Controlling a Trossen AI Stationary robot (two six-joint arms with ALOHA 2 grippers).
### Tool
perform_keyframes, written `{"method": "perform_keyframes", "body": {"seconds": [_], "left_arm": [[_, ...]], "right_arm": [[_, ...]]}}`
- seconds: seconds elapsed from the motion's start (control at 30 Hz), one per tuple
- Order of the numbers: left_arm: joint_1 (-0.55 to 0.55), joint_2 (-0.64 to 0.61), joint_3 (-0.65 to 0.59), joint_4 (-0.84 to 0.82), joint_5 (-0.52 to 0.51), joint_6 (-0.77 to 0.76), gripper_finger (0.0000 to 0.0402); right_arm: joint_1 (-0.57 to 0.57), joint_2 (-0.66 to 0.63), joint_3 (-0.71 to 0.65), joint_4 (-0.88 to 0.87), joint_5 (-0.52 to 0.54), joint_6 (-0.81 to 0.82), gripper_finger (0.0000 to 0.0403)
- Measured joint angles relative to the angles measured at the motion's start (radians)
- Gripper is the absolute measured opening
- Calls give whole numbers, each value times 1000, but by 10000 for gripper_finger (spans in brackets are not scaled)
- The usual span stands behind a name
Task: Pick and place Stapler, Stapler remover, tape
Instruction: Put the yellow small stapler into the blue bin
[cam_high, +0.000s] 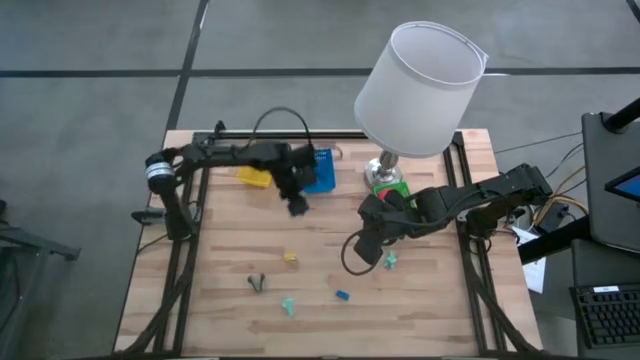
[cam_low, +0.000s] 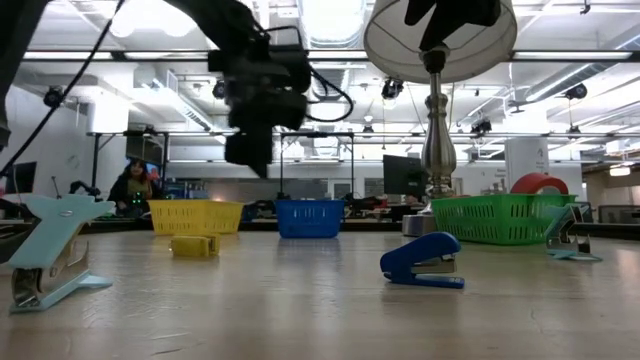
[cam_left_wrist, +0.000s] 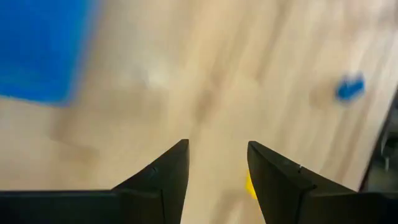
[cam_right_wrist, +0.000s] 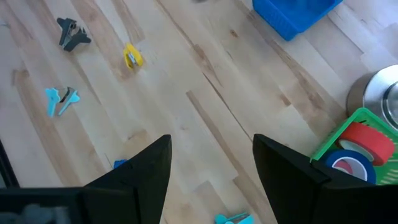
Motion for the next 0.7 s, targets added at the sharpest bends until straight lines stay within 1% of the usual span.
{"method": "perform_keyframes", "body": {"seconds": [0.07, 0.17, 0.3, 0.37, 0.57, 0.63, 0.7], "left_arm": [[-59, -32, -38, 12, -2, 12, 162], [-155, -69, -97, 60, -47, 27, 158], [-263, -84, -184, 200, -127, 1, 156], [-299, -81, -216, 244, -139, -8, 156], [-382, -79, -258, 255, -149, -53, 158], [-403, -79, -261, 256, -179, -70, 163], [-426, -79, -263, 260, -250, -92, 173]], "right_arm": [[0, 0, 0, -1, 0, -6, 219], [-1, 0, 0, -1, 0, -10, 219], [-5, 0, 0, 2, 25, -19, 219], [-11, 0, 0, 3, 50, -24, 219], [-28, 0, -1, 4, 53, -26, 219], [-32, 0, -2, 7, 56, -25, 219], [-33, 0, -2, 10, 69, -14, 219]]}}
